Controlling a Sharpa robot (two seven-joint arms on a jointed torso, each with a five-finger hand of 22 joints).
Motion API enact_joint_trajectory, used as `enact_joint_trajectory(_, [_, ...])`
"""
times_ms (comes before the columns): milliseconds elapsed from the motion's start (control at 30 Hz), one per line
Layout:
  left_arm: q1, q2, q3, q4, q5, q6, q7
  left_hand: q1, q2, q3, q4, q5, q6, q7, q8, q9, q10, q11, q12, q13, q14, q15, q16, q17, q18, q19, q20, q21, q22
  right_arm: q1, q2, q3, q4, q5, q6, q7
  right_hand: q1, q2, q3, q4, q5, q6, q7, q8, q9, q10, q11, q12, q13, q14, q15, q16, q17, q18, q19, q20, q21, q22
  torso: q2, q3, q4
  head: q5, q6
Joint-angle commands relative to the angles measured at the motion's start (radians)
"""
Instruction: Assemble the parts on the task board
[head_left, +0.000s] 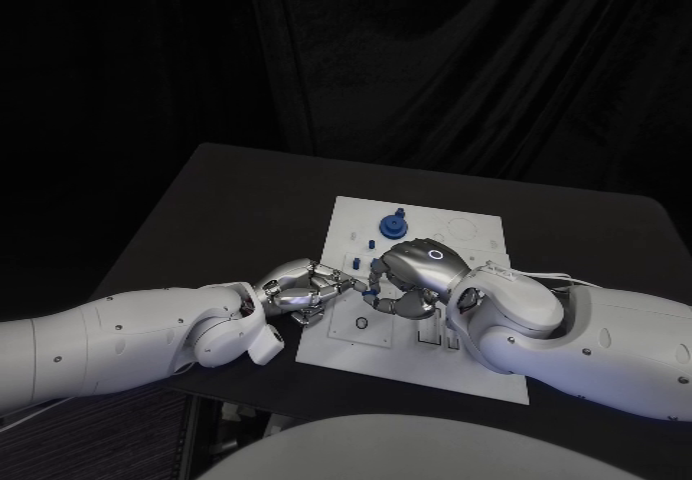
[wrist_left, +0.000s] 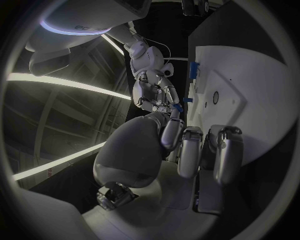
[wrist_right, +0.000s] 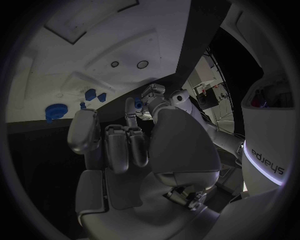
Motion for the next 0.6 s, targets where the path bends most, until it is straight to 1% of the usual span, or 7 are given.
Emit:
enact_joint_trajectory(33, [-0.003, 0.004, 0.0, 0.002, 0.001, 0.01, -0.006, -0.011, 0.001, 0.0, 0.005, -0.007, 0.003, 0.008, -0.002, 0.002, 0.176, -0.056, 0.236, 0.474, 0.102, 0.0, 0.003, 0.263, -0.01, 0.027, -0.002, -0.005, 0.233, -0.001, 0.004, 0.002, -0.002, 0.002, -0.02, 0.006, 0.016, 0.004, 0.029, -0.026, 0.005, -0.001, -0.008, 0.004, 0.002, 0.006, -0.004, -0.003, 0.17, 0.034, -0.005, -0.002, 0.109, -0.01, -0.002, 0.0, -0.002, 0.152, 0.0, 0.0001, 0.0005, 0.001, 0.0])
enact_joint_trajectory(600, [-0.003, 0.009, 0.0, 0.001, 0.001, 0.015, -0.017, -0.012, 0.005, 0.002, 0.005, -0.017, 0.006, 0.01, 0.0, 0.003, 0.176, -0.054, 0.236, 0.474, 0.102, 0.001, 0.003, 0.263, -0.01, 0.024, 0.0, -0.007, 0.232, -0.001, 0.018, 0.002, -0.013, 0.003, -0.019, 0.003, 0.024, 0.007, 0.033, -0.031, 0.004, 0.0, -0.008, 0.006, 0.007, 0.009, -0.004, -0.001, 0.173, 0.035, -0.005, -0.001, 0.111, -0.01, -0.001, 0.0, 0.001, 0.152, 0.001, -0.0002, 0.0005, 0.003, 0.0])
